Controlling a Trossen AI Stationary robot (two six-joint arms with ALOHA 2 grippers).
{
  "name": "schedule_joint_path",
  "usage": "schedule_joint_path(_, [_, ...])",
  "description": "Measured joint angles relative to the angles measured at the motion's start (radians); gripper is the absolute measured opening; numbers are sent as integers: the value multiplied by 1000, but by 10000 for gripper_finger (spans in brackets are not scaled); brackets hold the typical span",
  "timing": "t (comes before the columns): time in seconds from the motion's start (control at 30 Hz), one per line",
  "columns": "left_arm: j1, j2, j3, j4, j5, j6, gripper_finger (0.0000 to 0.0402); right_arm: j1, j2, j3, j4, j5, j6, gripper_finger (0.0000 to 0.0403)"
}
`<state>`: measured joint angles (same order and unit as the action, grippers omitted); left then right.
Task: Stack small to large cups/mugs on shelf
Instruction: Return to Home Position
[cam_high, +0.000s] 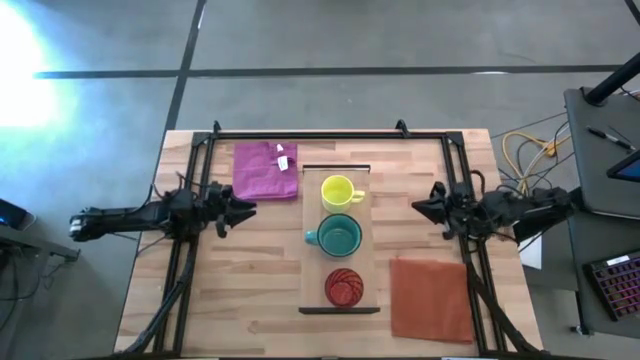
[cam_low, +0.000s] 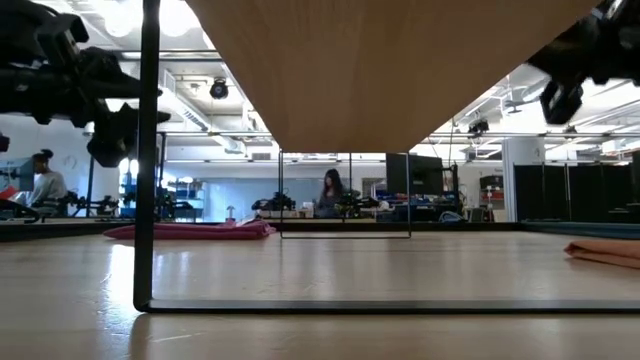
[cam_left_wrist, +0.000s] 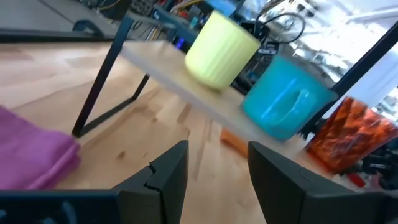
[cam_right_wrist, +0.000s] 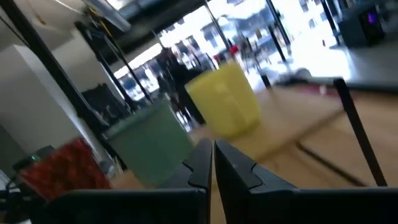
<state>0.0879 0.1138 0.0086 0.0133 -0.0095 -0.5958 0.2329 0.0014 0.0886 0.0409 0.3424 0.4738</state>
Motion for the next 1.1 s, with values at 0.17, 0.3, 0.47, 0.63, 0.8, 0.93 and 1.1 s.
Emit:
schedule_joint_path(0.17, [0,60,-1,2,0,0,151,0,-1,-53,-63,-8,90,13])
schedule_joint_path(0.3, [0,100,-1,12,2,1,151,0,13,-35,-102,-87,17,13])
schedule_joint_path(0.47, [0,127,0,21,1,1,151,0,3,67,-389,-45,-25,13])
schedule_joint_path(0.63, [0,144,0,25,1,1,151,0,10,166,-734,-6,108,13])
schedule_joint_path(0.8, [0,154,0,28,1,1,151,0,22,221,-843,11,208,13])
schedule_joint_path(0.93, [0,159,0,29,1,1,151,0,23,256,-843,15,227,13])
schedule_joint_path(1.1, [0,161,0,30,1,1,151,0,26,310,-845,18,226,13])
